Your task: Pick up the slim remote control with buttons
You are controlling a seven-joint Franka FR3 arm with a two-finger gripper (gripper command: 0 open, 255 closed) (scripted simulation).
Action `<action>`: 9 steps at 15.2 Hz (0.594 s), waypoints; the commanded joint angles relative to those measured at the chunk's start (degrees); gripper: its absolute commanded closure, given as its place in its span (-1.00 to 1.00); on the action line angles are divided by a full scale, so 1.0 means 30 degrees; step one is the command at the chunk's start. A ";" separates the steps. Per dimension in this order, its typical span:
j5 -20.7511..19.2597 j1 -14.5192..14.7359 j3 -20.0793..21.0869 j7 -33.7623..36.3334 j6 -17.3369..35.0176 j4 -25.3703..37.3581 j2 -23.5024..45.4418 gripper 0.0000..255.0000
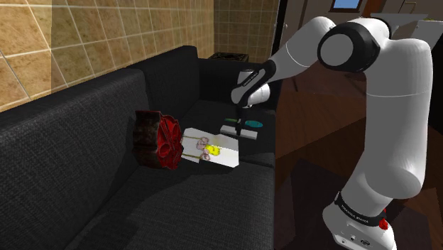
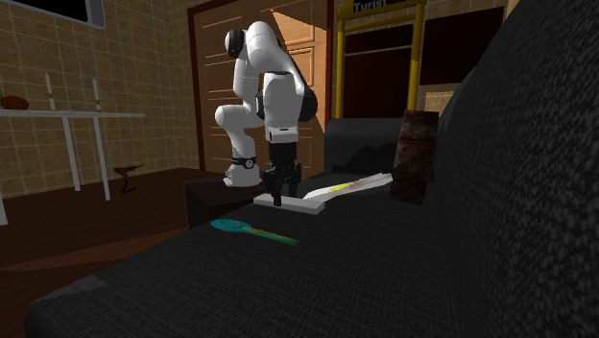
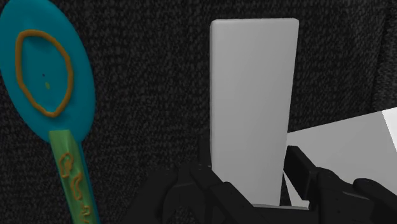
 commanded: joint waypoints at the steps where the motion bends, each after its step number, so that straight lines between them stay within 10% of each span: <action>1: -0.0183 0.0085 -0.0093 0.0157 -0.0430 0.0029 -0.0415 1.00; 9: -0.0827 0.0285 -0.0380 0.0636 -0.2124 0.0354 -0.1842 1.00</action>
